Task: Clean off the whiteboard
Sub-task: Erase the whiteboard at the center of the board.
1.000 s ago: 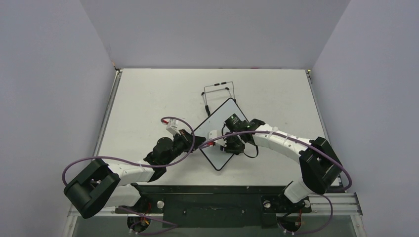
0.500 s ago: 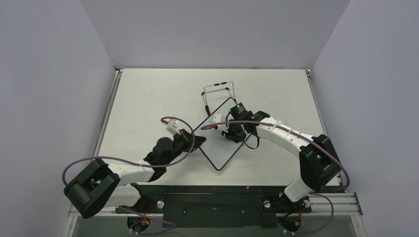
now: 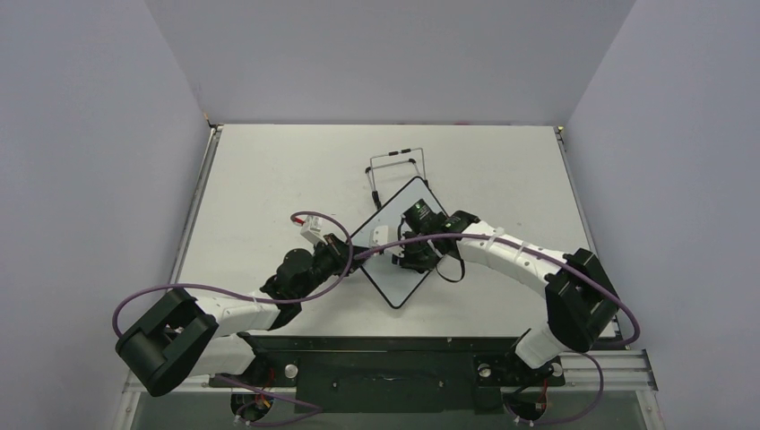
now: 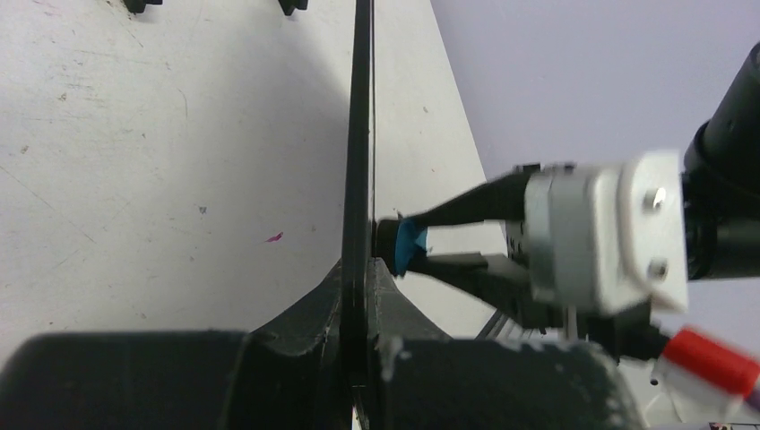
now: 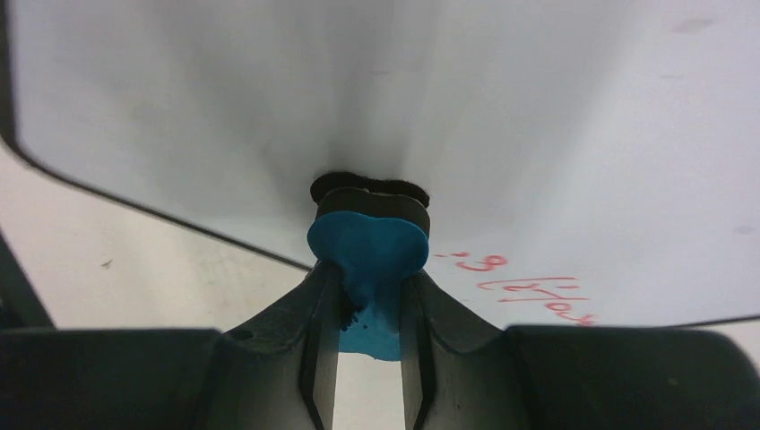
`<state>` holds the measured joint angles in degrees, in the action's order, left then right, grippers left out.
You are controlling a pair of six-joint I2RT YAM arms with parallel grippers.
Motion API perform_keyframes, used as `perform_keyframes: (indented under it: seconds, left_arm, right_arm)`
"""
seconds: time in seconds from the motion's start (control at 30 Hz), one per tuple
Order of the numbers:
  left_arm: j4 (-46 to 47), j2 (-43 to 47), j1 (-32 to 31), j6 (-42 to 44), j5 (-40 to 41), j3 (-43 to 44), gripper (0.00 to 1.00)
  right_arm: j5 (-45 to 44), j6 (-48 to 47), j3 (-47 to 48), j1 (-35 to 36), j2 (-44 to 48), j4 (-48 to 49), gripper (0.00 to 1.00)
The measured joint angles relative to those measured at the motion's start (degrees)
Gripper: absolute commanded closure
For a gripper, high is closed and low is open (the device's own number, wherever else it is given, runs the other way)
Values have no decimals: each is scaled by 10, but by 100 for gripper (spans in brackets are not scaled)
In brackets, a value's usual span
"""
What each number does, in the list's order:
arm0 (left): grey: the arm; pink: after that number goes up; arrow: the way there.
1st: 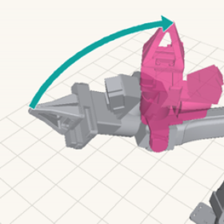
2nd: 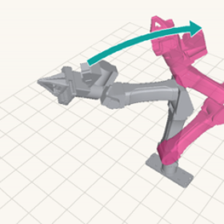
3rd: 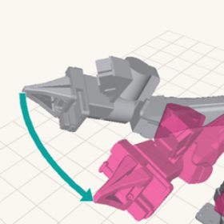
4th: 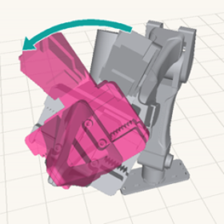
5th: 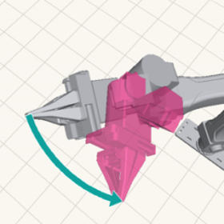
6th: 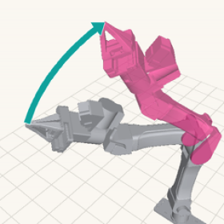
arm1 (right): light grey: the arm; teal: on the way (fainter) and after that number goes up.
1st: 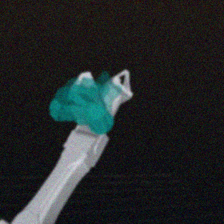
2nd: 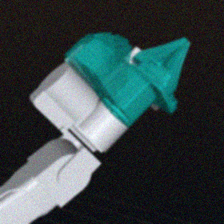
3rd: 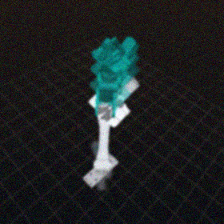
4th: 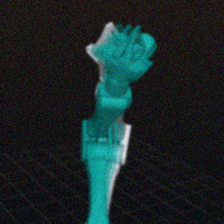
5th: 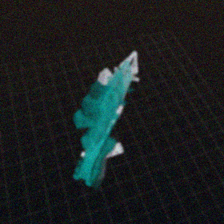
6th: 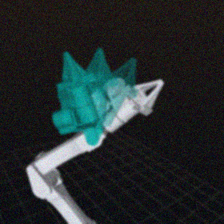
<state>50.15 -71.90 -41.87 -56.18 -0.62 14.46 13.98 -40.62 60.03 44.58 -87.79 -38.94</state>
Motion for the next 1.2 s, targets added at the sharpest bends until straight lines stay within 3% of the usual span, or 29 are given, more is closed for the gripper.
perform_keyframes:
  seconds: [0.3,0.73,0.97,1.2]
  left_arm:
    - [9,4,0,-3,-9,0,100]
    - [3,4,1,0,-7,-7,100]
    - [10,5,1,-4,-8,-7,100]
    - [7,6,1,-2,-8,-8,100]
  right_arm:
    - [-32,23,21,-82,-3,46,100]
    - [-5,-9,-29,-18,0,-6,100]
    - [3,19,28,-85,-15,22,100]
    - [-8,6,3,-106,-25,27,100]
